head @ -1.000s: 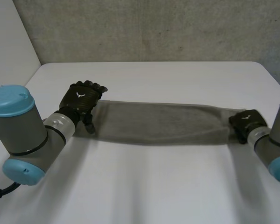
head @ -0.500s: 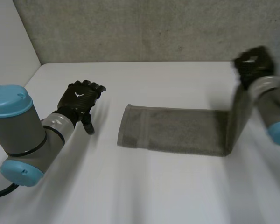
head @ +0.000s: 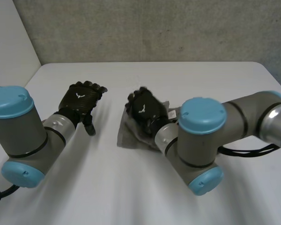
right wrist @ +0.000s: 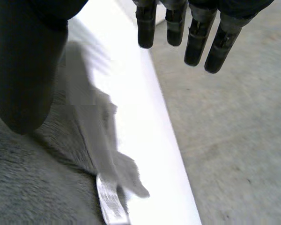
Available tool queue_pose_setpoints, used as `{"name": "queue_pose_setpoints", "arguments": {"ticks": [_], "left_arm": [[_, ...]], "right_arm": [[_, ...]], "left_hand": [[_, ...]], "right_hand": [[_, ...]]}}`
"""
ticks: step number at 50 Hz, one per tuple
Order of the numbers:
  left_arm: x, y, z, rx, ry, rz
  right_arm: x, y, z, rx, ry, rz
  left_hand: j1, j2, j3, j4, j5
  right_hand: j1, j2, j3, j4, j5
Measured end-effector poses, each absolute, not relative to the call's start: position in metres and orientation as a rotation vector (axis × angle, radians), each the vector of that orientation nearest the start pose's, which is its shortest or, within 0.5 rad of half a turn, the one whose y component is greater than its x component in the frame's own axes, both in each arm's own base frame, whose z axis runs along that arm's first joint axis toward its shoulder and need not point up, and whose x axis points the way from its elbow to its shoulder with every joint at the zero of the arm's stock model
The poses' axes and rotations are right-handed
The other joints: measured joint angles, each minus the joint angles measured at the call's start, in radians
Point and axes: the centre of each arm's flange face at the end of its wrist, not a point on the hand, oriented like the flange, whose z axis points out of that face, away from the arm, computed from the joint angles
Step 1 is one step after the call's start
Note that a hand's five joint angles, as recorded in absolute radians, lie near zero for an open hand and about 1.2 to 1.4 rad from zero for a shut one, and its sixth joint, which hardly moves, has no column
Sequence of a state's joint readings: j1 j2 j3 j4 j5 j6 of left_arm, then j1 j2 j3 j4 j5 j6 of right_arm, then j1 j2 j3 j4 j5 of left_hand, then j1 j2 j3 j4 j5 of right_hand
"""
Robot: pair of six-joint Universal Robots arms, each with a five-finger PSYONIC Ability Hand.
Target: Fold the towel.
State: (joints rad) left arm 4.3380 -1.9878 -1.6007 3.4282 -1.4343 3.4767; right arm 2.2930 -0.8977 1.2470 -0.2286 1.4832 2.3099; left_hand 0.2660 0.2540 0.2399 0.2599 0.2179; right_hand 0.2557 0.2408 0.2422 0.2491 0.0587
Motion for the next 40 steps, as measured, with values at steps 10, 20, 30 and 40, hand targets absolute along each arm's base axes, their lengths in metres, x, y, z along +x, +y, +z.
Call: {"name": "queue_pose_setpoints", "arguments": {"ticks": [10, 20, 30, 40], "left_arm": [[-0.268, -0.289, 0.183, 1.002, 2.285, -2.114], [-0.272, -0.286, 0.182, 1.021, 2.288, -2.116], [-0.279, -0.279, 0.18, 1.056, 2.292, -2.118], [-0.279, -0.278, 0.181, 1.058, 2.292, -2.119]], "right_arm": [[0.319, -0.256, 0.199, -1.393, 1.981, -2.058], [0.249, -0.256, 0.148, -1.324, 2.35, -1.778], [0.233, -0.264, 0.122, -1.304, 2.458, -1.702], [0.233, -0.278, 0.13, -1.273, 2.444, -1.771]], "left_hand": [[0.0, 0.0, 0.0, 0.0, 0.0], [0.0, 0.0, 0.0, 0.0, 0.0], [0.0, 0.0, 0.0, 0.0, 0.0], [0.0, 0.0, 0.0, 0.0, 0.0]], "right_hand": [[-0.029, -0.005, -0.006, -0.001, 0.0], [-0.031, -0.004, -0.006, -0.001, 0.0], [0.751, 0.787, 0.806, 0.792, 0.815], [1.014, 0.999, 1.089, 1.087, 1.087]]}}
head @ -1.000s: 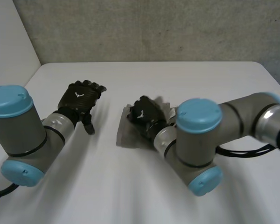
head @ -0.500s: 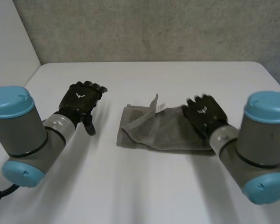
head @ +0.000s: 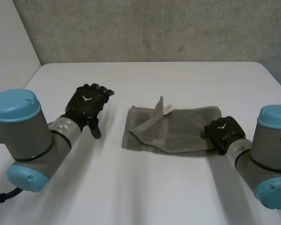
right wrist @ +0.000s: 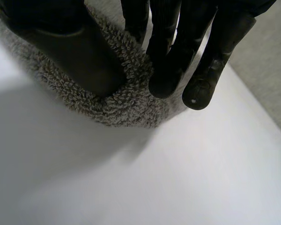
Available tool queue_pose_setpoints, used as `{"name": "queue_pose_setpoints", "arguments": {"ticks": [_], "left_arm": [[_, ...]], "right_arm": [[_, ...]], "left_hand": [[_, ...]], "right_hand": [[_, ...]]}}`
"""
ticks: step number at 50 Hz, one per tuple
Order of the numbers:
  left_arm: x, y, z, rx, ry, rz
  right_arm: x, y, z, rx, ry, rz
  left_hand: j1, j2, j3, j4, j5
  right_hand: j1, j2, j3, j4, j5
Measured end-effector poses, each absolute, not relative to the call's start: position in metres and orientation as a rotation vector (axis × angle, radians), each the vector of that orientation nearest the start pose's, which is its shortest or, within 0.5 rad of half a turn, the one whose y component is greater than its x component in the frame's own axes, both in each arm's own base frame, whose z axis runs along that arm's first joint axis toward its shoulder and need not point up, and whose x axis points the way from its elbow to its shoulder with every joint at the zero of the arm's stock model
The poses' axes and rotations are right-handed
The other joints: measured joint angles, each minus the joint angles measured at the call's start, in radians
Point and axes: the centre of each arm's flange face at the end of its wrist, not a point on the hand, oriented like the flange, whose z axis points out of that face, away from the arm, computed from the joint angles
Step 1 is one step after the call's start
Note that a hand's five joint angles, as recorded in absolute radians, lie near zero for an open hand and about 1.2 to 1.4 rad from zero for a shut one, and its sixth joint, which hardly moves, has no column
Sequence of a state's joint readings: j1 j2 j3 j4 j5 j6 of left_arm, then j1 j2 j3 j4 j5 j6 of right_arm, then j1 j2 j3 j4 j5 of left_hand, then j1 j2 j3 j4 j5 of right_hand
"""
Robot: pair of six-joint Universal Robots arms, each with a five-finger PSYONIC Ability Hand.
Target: Fold the towel.
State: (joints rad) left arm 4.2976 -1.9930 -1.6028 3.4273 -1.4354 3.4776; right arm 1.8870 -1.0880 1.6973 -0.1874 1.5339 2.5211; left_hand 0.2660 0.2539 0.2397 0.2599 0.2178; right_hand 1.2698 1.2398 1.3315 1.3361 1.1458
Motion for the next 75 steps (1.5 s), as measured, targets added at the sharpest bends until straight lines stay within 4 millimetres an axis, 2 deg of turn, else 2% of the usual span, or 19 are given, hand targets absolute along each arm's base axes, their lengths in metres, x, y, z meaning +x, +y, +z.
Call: {"name": "queue_pose_setpoints", "arguments": {"ticks": [5, 8, 10, 15, 20, 25, 27, 30, 31, 33, 36, 42, 45, 49, 54, 59, 64, 67, 75], "left_arm": [[-0.28, -0.279, 0.185, 1.054, 2.28, -2.133], [-0.28, -0.28, 0.191, 1.047, 2.262, -2.156], [-0.281, -0.281, 0.199, 1.037, 2.24, -2.186], [-0.282, -0.283, 0.217, 0.997, 2.209, -2.261], [-0.283, -0.287, 0.241, 0.892, 2.222, -2.38], [-0.282, -0.289, 0.254, 0.815, 2.245, -2.453], [-0.283, -0.29, 0.258, 0.789, 2.255, -2.477], [-0.284, -0.29, 0.26, 0.776, 2.266, -2.489], [-0.284, -0.29, 0.26, 0.775, 2.268, -2.49], [-0.285, -0.29, 0.26, 0.777, 2.276, -2.488], [-0.287, -0.29, 0.257, 0.786, 2.286, -2.48], [-0.294, -0.29, 0.25, 0.805, 2.31, -2.464], [-0.299, -0.291, 0.245, 0.793, 2.333, -2.455], [-0.306, -0.291, 0.238, 0.76, 2.382, -2.443], [-0.318, -0.29, 0.225, 0.745, 2.468, -2.409], [-0.337, -0.283, 0.204, 0.803, 2.575, -2.326], [-0.356, -0.276, 0.182, 0.881, 2.651, -2.227], [-0.367, -0.275, 0.159, 0.927, 2.698, -2.129], [-0.37, -0.276, 0.116, 0.945, 2.725, -1.894]], "right_arm": [[0.239, -0.286, 0.15, -1.265, 2.377, -1.865], [0.251, -0.29, 0.168, -1.29, 2.288, -1.945], [0.27, -0.288, 0.183, -1.361, 2.16, -2.01], [0.318, -0.271, 0.2, -1.578, 1.858, -2.08], [0.378, -0.231, 0.186, -1.926, 1.44, -2.055], [0.408, -0.202, 0.166, -2.111, 1.197, -2.011], [0.417, -0.196, 0.157, -2.161, 1.152, -2.0], [0.422, -0.196, 0.15, -2.181, 1.179, -2.005], [0.423, -0.197, 0.149, -2.182, 1.189, -2.007], [0.421, -0.202, 0.151, -2.14, 1.273, -2.024], [0.416, -0.209, 0.162, -2.024, 1.404, -2.047], [0.397, -0.22, 0.196, -1.651, 1.641, -2.046], [0.376, -0.231, 0.212, -1.387, 1.778, -1.988], [0.349, -0.244, 0.216, -1.147, 1.937, -1.871], [0.327, -0.254, 0.209, -0.987, 2.077, -1.743], [0.316, -0.263, 0.197, -0.93, 2.15, -1.668], [0.312, -0.272, 0.183, -0.9, 2.18, -1.613], [0.312, -0.279, 0.17, -0.862, 2.198, -1.562], [0.316, -0.29, 0.141, -0.824, 2.224, -1.462]], "left_hand": [[0.0, 0.0, 0.0, 0.0, 0.0], [0.0, 0.0, 0.0, 0.0, 0.0], [0.0, 0.0, 0.0, 0.0, 0.0], [0.0, 0.0, 0.0, 0.0, 0.0], [0.0, 0.0, 0.0, 0.0, 0.0], [0.0, 0.0, -0.001, 0.0, -0.002], [0.0, 0.0, -0.002, 0.0, -0.002], [0.0, 0.0, -0.004, 0.0, -0.003], [0.0, 0.0, -0.004, 0.0, -0.003], [0.0, 0.0, -0.004, 0.0, -0.003], [0.0, 0.0, -0.004, 0.0, -0.003], [0.0, 0.0, -0.004, 0.0, -0.003], [0.0, 0.0, -0.004, 0.0, -0.003], [0.0, 0.0, -0.004, 0.0, -0.003], [0.0, 0.0, -0.004, 0.0, -0.003], [0.0, 0.0, -0.004, 0.0, -0.003], [0.0, 0.0, -0.004, 0.0, -0.003], [0.0, 0.0, -0.004, 0.0, -0.003], [0.0, 0.0, -0.004, 0.0, -0.003]], "right_hand": [[0.015, 0.0, 0.0, 0.0, 0.0], [0.02, 0.0, 0.0, 0.0, 0.0], [0.022, 0.0, 0.0, 0.0, 0.0], [0.023, 0.011, 0.0, 0.0, 0.0], [0.024, 0.011, 0.004, 0.0, 0.0], [0.029, 0.011, 0.004, 0.0, 0.009], [-0.102, -0.074, -0.135, -0.139, -0.13], [-0.473, -0.438, -0.511, -0.518, -0.515], [-0.498, -0.47, -0.538, -0.548, -0.545], [-0.766, -0.744, -0.803, -0.813, -0.819], [-0.985, -0.977, -1.057, -1.062, -1.072], [-1.042, -1.002, -1.095, -1.088, -1.087], [-1.042, -1.002, -1.095, -1.088, -1.087], [-1.043, -1.002, -1.095, -1.088, -1.087], [-1.043, -1.002, -1.095, -1.088, -1.087], [-1.043, -1.002, -1.095, -1.088, -1.087], [-1.043, -1.002, -1.095, -1.088, -1.087], [-1.043, -1.002, -1.095, -1.088, -1.087], [-1.043, -1.002, -1.095, -1.088, -1.087]]}}
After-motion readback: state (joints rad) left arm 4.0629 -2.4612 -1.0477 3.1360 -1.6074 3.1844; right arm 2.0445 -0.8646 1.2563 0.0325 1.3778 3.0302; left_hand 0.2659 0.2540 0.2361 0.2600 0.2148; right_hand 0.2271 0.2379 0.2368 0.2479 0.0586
